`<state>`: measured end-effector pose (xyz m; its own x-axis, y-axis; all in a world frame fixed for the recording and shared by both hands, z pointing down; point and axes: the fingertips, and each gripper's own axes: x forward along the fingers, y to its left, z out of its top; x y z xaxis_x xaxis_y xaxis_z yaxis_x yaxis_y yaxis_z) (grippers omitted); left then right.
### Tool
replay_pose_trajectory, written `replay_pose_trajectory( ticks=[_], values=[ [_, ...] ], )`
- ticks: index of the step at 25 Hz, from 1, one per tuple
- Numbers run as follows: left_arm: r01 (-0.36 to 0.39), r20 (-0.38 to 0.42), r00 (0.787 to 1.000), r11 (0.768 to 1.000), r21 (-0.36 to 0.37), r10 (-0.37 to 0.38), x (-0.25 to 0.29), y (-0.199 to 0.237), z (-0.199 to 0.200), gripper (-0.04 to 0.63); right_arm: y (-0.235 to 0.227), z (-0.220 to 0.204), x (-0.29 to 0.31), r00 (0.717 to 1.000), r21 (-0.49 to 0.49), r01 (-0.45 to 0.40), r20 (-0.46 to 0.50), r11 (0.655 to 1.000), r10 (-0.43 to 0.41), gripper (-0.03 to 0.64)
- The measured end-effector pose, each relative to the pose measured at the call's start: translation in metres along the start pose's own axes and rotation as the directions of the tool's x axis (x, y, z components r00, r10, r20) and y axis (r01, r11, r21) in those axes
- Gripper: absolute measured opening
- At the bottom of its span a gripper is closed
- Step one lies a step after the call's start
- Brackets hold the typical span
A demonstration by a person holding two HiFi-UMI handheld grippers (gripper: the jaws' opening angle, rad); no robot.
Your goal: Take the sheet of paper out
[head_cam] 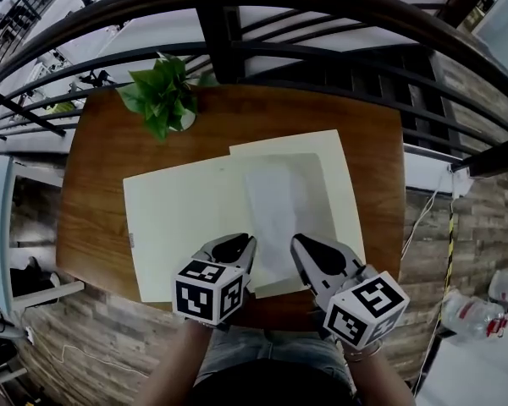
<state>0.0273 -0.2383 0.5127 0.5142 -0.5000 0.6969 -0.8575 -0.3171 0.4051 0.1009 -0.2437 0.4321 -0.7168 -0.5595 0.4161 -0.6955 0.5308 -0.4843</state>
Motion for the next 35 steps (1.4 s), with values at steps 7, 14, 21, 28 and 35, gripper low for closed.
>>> replay_pose_trajectory(
  ticks=[7,14,21,28,35],
  values=[
    [-0.006,-0.048,0.999,1.000,0.009,0.006,0.024,0.005,-0.001,0.056,-0.005,-0.005,0.008,0.999,0.008,-0.035,-0.019,0.999,0.035,0.028],
    [-0.033,-0.067,0.997,0.999,-0.043,0.030,0.040,0.009,-0.001,0.110,-0.012,-0.001,0.004,0.998,0.032,-0.065,-0.006,0.997,0.066,0.028],
    [-0.058,-0.116,0.992,0.997,-0.060,0.051,0.053,0.014,-0.008,0.109,-0.003,0.000,0.008,0.989,0.020,-0.148,-0.003,0.989,0.148,0.028],
    [-0.065,-0.134,0.989,0.996,-0.063,0.056,0.060,0.016,-0.008,0.067,-0.006,0.001,0.009,0.990,0.033,-0.144,0.006,0.989,0.144,0.028],
    [-0.065,-0.140,0.989,0.996,-0.053,0.057,0.063,0.018,-0.008,0.043,-0.011,0.003,0.005,0.992,0.033,-0.125,0.017,0.992,0.125,0.028]
  ],
)
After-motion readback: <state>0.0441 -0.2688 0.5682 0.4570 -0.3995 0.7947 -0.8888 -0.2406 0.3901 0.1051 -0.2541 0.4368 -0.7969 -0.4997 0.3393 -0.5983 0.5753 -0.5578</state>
